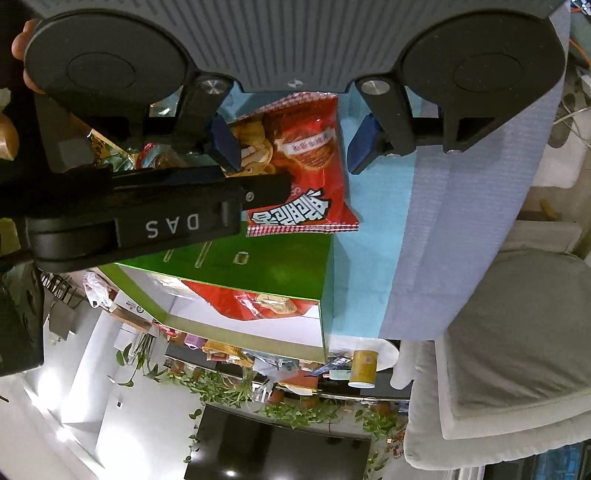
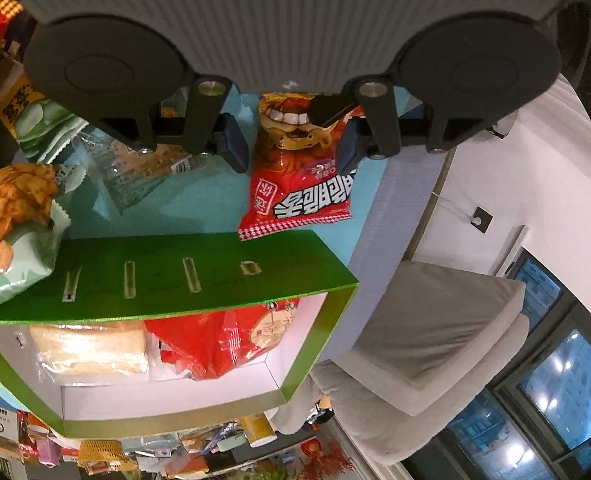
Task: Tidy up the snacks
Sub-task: 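Lift the chip bag with the right tool toward the box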
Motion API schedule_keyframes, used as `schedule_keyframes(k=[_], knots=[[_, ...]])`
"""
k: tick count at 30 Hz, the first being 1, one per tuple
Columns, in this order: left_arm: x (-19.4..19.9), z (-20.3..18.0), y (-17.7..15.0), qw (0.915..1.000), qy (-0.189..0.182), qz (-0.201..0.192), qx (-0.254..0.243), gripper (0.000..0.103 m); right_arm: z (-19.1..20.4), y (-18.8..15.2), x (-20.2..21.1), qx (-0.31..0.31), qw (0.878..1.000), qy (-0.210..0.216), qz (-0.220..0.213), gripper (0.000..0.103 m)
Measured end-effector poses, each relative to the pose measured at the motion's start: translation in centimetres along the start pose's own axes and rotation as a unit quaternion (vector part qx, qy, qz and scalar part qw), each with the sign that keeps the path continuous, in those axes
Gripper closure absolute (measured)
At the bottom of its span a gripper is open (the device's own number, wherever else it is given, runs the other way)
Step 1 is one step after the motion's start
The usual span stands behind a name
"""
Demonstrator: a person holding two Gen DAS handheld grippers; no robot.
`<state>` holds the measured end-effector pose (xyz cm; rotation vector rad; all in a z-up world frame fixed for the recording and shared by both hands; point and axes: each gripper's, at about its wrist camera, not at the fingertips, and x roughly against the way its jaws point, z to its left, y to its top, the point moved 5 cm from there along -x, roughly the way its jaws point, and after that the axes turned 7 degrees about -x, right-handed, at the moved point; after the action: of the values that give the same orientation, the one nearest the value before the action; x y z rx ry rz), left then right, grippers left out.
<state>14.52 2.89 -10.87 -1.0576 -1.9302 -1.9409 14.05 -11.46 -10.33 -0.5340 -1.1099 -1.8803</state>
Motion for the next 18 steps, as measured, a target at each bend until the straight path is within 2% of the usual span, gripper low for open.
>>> schedule_keyframes(k=[6,18], knots=[[-0.44,0.35,0.00,0.9998,-0.018,0.001,0.012,0.046,0.00,0.12,-0.04,-0.007,1.000,0.005,0.003,0.054],[0.18,0.02,-0.23,0.9997,-0.020,-0.012,0.007,0.050,0.63,-0.27,0.25,0.014,1.000,0.002,-0.008,0.058]])
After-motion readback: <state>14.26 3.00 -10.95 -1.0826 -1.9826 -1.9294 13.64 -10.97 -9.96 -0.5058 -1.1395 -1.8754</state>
